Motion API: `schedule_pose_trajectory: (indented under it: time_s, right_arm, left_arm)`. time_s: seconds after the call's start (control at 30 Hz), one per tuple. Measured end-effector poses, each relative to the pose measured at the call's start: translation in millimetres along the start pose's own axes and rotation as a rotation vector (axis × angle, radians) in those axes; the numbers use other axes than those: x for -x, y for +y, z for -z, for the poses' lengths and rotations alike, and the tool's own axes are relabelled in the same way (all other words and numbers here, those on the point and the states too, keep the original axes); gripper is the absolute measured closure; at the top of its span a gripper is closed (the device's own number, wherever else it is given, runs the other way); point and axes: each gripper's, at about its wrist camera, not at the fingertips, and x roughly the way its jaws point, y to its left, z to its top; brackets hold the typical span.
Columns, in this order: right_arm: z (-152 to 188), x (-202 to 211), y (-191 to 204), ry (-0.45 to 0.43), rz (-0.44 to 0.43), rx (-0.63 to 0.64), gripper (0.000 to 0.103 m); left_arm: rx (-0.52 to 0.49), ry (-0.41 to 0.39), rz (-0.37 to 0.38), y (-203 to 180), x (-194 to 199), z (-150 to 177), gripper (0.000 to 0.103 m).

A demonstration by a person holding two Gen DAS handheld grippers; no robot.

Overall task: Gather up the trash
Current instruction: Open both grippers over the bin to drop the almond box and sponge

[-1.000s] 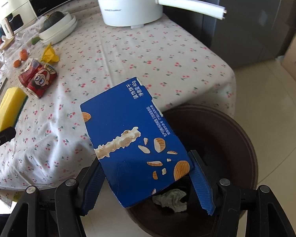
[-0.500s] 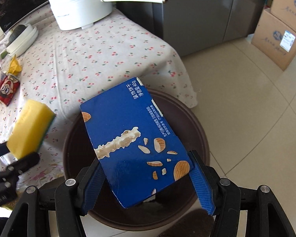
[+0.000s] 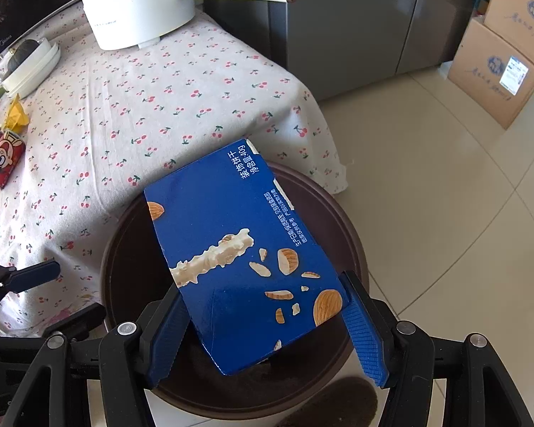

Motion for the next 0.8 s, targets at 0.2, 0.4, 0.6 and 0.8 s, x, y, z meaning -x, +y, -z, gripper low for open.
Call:
schedule_pose_trajectory:
  time_s: [0.2,0.4,0.6,0.8]
  right_arm:
    - [-4,-5,6,0.018,0.022,-0.006,0.013]
    - [-6,-3,17,0.008,0.032,0.017,0.012]
    - [-11,-6,33,0.011,0.025,0.035,0.012]
    - [-19,-8,58,0.006,0.011,0.055,0.012]
  left_arm:
    - [0.048,0.004,-0.035,27,12,6,0.031]
    - [0.111,-0.018,-0.053,56,28,10,0.031]
    - [0.157,-0.042,-0.077,81,46,17,0.031]
    - [0.206,-0.067,-0.109,109,65,25,0.031]
